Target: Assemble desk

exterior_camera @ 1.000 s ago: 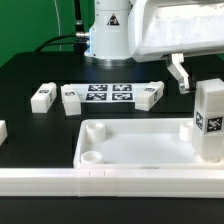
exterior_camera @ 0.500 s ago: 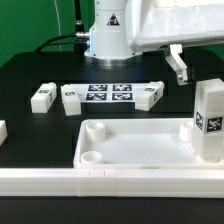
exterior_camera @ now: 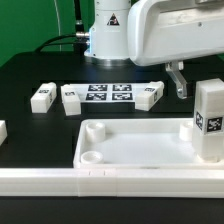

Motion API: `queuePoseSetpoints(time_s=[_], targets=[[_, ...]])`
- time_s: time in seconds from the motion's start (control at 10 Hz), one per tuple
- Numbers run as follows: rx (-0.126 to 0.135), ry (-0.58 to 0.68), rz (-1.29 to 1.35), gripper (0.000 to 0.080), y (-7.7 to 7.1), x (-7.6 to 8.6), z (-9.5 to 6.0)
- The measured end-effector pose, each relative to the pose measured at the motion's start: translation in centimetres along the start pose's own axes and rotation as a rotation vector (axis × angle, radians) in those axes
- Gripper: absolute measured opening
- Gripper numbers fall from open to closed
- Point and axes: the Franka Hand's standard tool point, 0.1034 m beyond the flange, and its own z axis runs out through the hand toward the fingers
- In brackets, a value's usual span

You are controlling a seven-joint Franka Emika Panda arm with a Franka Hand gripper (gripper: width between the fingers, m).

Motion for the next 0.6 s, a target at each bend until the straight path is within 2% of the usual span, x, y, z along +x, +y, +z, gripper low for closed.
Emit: queuePoseSetpoints(time_s=[0.3, 0.6], targets=[[0.039, -0.197, -0.002, 0.0649, -0.33, -0.42, 0.38], [0.036, -0.203, 0.007, 0.0649, 0.41, 0.03, 0.48]])
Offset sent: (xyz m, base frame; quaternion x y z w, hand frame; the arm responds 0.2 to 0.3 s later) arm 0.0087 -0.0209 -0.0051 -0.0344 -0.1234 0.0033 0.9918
